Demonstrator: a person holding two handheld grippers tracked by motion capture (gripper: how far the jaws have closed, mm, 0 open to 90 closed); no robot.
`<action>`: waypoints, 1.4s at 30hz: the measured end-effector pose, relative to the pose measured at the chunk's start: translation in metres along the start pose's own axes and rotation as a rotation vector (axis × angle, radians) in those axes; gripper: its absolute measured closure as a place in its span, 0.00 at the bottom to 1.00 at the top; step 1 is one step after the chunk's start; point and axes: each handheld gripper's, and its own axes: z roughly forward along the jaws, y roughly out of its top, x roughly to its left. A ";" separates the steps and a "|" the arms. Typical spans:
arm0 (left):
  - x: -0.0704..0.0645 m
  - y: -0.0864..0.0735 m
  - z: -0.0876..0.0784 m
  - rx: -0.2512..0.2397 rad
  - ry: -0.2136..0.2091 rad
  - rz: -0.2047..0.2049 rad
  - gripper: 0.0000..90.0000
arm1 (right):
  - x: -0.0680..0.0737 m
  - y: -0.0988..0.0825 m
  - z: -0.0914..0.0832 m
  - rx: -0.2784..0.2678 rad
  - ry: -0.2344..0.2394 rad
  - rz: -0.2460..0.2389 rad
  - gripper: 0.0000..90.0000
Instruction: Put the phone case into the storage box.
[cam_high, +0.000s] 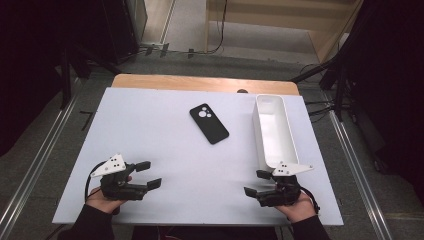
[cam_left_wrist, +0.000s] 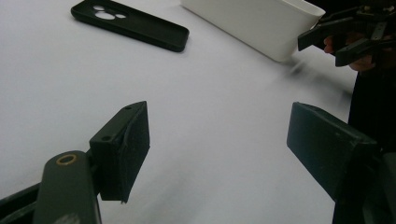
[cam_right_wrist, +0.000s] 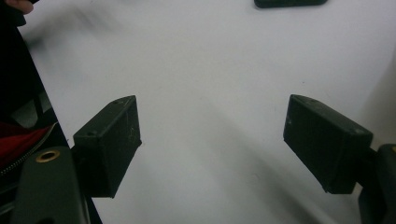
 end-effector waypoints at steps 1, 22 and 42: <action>0.000 0.000 0.000 0.000 0.000 -0.001 0.23 | 0.000 0.000 0.000 -0.003 -0.002 -0.003 0.19; 0.002 0.000 -0.001 -0.031 -0.002 -0.001 0.24 | 0.018 0.019 0.009 -0.010 0.062 -0.032 0.20; 0.002 0.001 -0.002 -0.045 -0.002 -0.002 0.24 | 0.027 0.041 0.029 -0.019 0.005 -0.001 0.20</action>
